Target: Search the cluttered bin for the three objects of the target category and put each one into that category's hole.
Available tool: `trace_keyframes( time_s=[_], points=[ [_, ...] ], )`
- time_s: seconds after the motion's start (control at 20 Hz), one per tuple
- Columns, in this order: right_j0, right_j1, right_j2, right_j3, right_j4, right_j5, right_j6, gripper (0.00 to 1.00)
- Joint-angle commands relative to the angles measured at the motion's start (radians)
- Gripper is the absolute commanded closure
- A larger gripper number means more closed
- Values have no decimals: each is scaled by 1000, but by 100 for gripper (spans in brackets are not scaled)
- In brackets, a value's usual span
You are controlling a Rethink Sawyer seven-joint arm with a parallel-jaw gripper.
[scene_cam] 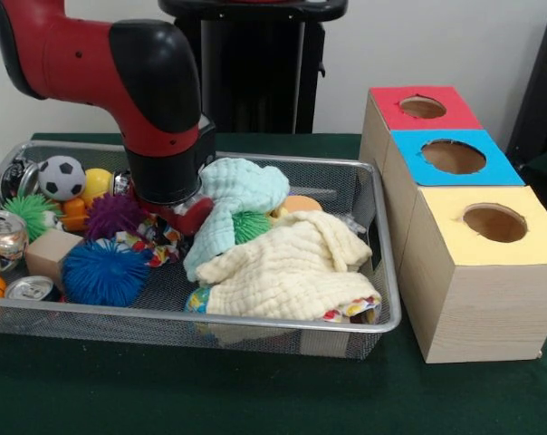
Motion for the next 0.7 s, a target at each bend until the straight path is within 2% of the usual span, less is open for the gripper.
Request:
trace_keyframes(
  time_s=[0.05,0.25,0.4,0.55,0.7],
  points=[
    [96,119,-32,54,-95,-23,32,0],
    [185,87,-123,58,-182,-180,64,0],
    [256,63,-192,67,-228,-256,83,0],
    [330,20,-253,100,-232,-263,112,0],
    [357,-13,-269,137,-196,-227,123,0]
  ],
)
